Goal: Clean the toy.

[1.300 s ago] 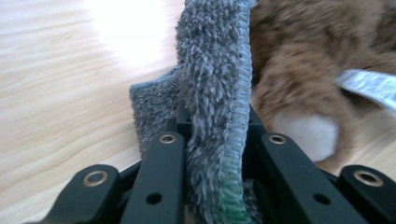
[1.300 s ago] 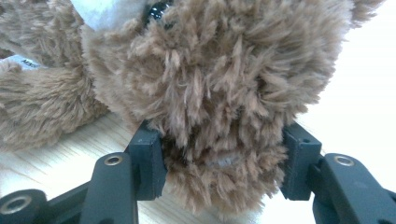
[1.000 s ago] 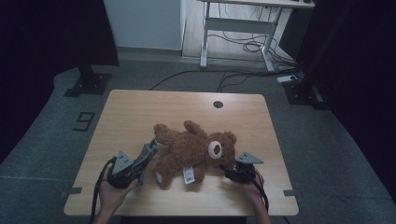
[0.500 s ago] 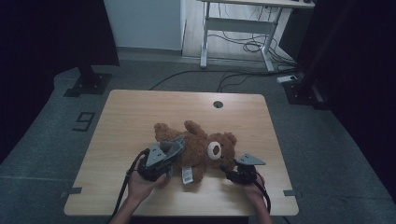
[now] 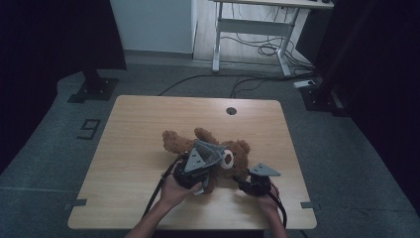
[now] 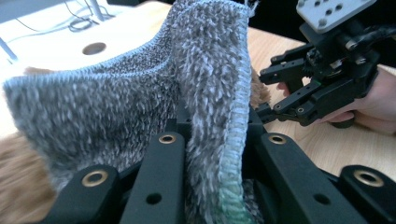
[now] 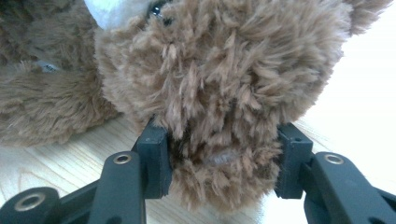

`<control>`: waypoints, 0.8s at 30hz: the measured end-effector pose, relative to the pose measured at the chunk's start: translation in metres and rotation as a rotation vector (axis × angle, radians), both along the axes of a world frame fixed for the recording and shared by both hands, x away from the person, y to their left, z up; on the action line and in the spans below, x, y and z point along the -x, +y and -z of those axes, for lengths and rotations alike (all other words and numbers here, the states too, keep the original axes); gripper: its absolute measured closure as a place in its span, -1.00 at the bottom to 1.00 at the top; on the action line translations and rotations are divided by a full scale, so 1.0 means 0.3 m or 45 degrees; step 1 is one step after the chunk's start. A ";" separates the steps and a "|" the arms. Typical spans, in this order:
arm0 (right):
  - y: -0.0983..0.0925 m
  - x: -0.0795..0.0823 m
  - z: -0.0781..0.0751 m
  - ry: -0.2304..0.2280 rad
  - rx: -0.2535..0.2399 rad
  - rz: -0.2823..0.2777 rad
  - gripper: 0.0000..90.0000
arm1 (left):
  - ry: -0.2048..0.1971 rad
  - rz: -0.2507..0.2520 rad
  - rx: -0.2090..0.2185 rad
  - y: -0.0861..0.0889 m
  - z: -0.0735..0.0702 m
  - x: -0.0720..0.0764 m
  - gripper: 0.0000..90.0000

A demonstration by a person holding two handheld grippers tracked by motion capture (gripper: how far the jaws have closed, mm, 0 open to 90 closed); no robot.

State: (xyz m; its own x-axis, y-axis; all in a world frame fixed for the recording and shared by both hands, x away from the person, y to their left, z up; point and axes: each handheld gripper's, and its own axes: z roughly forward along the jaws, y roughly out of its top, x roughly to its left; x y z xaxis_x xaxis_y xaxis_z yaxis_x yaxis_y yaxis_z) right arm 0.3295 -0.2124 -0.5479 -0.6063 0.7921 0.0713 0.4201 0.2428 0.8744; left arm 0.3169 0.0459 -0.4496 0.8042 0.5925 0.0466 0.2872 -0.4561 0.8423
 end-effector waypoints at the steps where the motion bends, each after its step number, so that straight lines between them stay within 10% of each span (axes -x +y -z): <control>1: 0.000 0.000 0.000 0.002 -0.002 0.001 0.09 | 0.016 0.003 -0.004 -0.016 0.012 -0.010 0.72; 8: -0.003 -0.003 0.003 0.012 -0.001 0.002 0.09 | 0.112 0.027 0.029 -0.084 0.089 -0.049 0.72; 18: -0.006 -0.008 0.004 0.027 -0.016 0.002 0.11 | 0.087 0.096 0.086 -0.125 0.079 -0.020 0.71; 24: -0.007 -0.009 0.004 0.031 -0.028 0.001 0.11 | 0.093 0.115 -0.025 -0.214 0.108 -0.030 0.71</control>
State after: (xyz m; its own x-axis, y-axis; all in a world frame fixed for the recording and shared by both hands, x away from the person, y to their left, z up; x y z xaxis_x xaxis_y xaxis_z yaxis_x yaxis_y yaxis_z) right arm 0.3323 -0.2144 -0.5491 -0.6036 0.7905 0.1035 0.4413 0.2231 0.8692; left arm 0.3260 -0.0183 -0.4818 0.8558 0.5172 -0.0033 0.3049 -0.4993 0.8110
